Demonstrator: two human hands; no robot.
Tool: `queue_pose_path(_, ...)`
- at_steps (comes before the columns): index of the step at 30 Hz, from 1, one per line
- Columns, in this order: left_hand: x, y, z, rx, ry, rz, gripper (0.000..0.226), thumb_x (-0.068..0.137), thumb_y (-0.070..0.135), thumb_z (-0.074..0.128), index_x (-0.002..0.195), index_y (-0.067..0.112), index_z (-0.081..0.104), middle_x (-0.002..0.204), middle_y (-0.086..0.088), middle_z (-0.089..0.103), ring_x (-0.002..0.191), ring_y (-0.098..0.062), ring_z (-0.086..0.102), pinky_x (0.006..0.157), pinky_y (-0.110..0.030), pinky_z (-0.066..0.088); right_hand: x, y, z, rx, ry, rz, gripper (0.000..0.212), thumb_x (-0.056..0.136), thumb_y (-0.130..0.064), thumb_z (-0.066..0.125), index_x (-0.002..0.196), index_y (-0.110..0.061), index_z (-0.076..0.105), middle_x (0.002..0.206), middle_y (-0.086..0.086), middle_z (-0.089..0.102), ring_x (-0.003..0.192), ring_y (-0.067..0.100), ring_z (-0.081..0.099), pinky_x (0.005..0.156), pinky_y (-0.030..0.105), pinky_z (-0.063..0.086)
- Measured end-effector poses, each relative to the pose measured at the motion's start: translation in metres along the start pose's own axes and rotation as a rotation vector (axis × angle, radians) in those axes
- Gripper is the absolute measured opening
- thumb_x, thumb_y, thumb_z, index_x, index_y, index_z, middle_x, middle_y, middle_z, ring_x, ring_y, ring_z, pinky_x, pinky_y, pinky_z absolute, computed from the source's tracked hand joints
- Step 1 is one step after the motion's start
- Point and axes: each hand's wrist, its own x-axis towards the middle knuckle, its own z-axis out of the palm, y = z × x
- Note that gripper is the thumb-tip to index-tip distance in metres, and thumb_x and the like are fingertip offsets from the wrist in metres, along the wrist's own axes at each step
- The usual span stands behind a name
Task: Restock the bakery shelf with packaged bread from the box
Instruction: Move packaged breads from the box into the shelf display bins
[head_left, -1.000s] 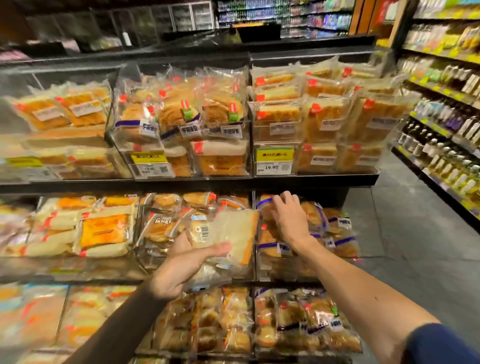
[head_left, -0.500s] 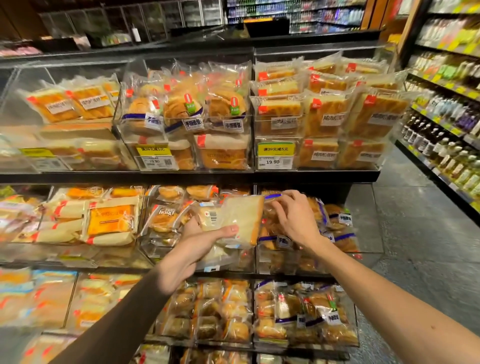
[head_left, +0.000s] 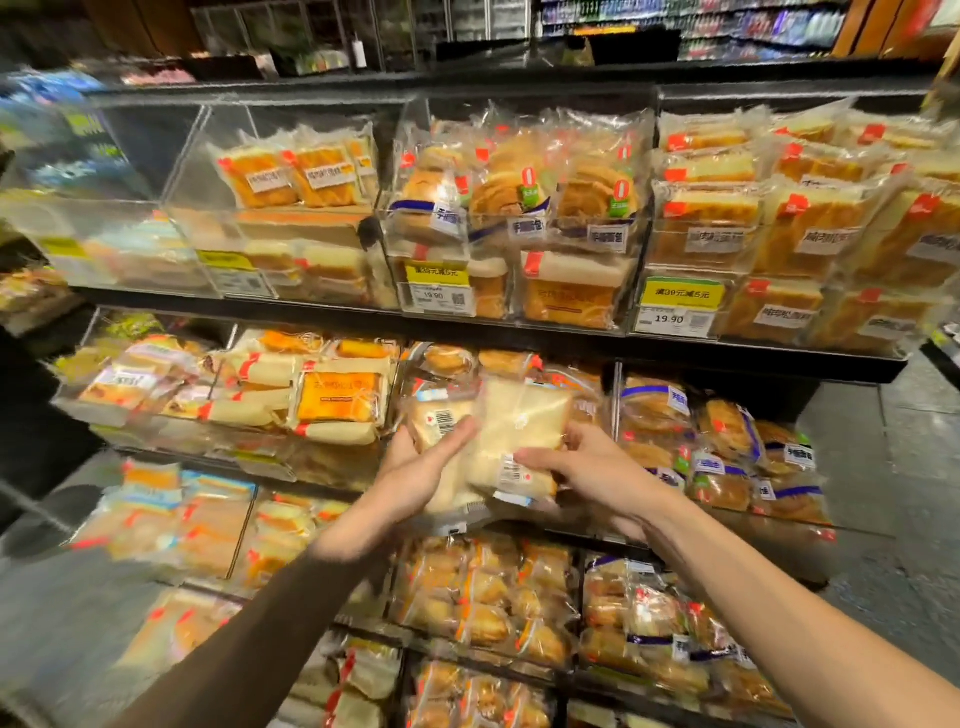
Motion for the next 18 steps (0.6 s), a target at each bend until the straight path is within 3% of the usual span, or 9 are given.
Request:
queue_pose_path(2,0.000,-0.006,-0.034,-0.105,0.026,-0.040,0.033,0.084,0.023,0.077,0.114,0.016,0.068,0.102,-0.005,0.076,0.097,-0.024,0.072,0.096,-0.050,0.052,0.007,-0.002,0.028,0.031,-0.021,0.015,0.031,0.087,-0.005,0.071,0.116,-0.006,0.061,0.096,0.002,0.075,0.078,0.005,0.073,0.061,0.016,0.054)
queue_pose_path(3,-0.002,-0.008,-0.052,-0.142,0.048,-0.056,0.024,0.088,0.008,0.069,0.112,0.012,0.068,0.094,-0.005,0.077,0.089,-0.022,0.073,0.089,-0.046,0.055,0.011,-0.004,0.045,0.070,-0.028,0.033,0.033,0.086,-0.003,0.070,0.117,-0.005,0.061,0.098,0.005,0.075,0.080,0.008,0.073,0.062,0.018,0.054)
queue_pose_path(5,-0.005,-0.010,-0.093,-0.178,0.117,-0.065,0.030,0.088,-0.004,0.062,0.116,0.005,0.065,0.090,-0.007,0.077,0.081,-0.021,0.073,0.076,-0.038,0.057,0.020,-0.008,0.081,0.207,-0.067,0.072,0.034,0.085,0.004,0.067,0.118,-0.004,0.061,0.100,0.013,0.075,0.085,0.021,0.074,0.065,0.029,0.058)
queue_pose_path(8,-0.009,-0.008,-0.163,-0.224,0.208,-0.013,0.038,0.086,-0.008,0.063,0.123,0.002,0.060,0.091,-0.006,0.076,0.080,-0.020,0.074,0.064,-0.033,0.058,0.034,-0.015,0.146,0.325,-0.116,0.098,0.032,0.086,0.006,0.063,0.115,-0.006,0.062,0.105,0.019,0.073,0.090,0.030,0.072,0.085,0.047,0.057)
queue_pose_path(10,-0.012,-0.004,-0.208,-0.284,0.256,0.008,0.036,0.086,-0.008,0.065,0.120,0.004,0.061,0.087,-0.005,0.077,0.076,-0.018,0.074,0.057,-0.030,0.058,0.043,-0.020,0.190,0.341,-0.143,0.082,0.032,0.087,0.004,0.062,0.117,-0.008,0.063,0.108,0.019,0.073,0.089,0.029,0.071,0.090,0.049,0.053)
queue_pose_path(12,-0.016,0.003,-0.252,-0.311,0.276,0.033,0.031,0.086,-0.006,0.066,0.114,0.006,0.061,0.088,-0.007,0.077,0.076,-0.019,0.075,0.056,-0.031,0.058,0.053,-0.025,0.234,0.334,-0.154,0.067,0.031,0.089,0.004,0.061,0.119,-0.004,0.063,0.104,0.018,0.074,0.083,0.026,0.072,0.082,0.044,0.058)
queue_pose_path(14,-0.018,0.008,-0.294,-0.277,0.298,0.052,0.030,0.086,-0.002,0.068,0.114,0.006,0.062,0.098,-0.012,0.076,0.082,-0.022,0.074,0.057,-0.031,0.058,0.062,-0.033,0.275,0.288,-0.157,0.054,0.025,0.091,0.004,0.061,0.116,-0.001,0.062,0.088,0.012,0.076,0.070,0.019,0.073,0.060,0.030,0.061)
queue_pose_path(15,-0.018,0.009,-0.315,-0.254,0.319,0.058,0.030,0.085,-0.001,0.070,0.114,0.006,0.062,0.103,-0.014,0.075,0.084,-0.023,0.074,0.059,-0.032,0.059,0.067,-0.036,0.293,0.261,-0.152,0.048,0.025,0.091,0.002,0.062,0.115,-0.002,0.062,0.084,0.009,0.077,0.069,0.016,0.074,0.058,0.026,0.060)
queue_pose_path(18,-0.016,0.016,-0.369,-0.156,0.375,0.071,0.037,0.081,0.006,0.078,0.114,0.008,0.062,0.108,-0.013,0.074,0.093,-0.026,0.073,0.074,-0.041,0.061,0.079,-0.049,0.344,0.216,-0.163,0.030,0.039,0.086,-0.004,0.070,0.123,-0.007,0.061,0.101,0.012,0.076,0.091,0.026,0.073,0.093,0.048,0.055)
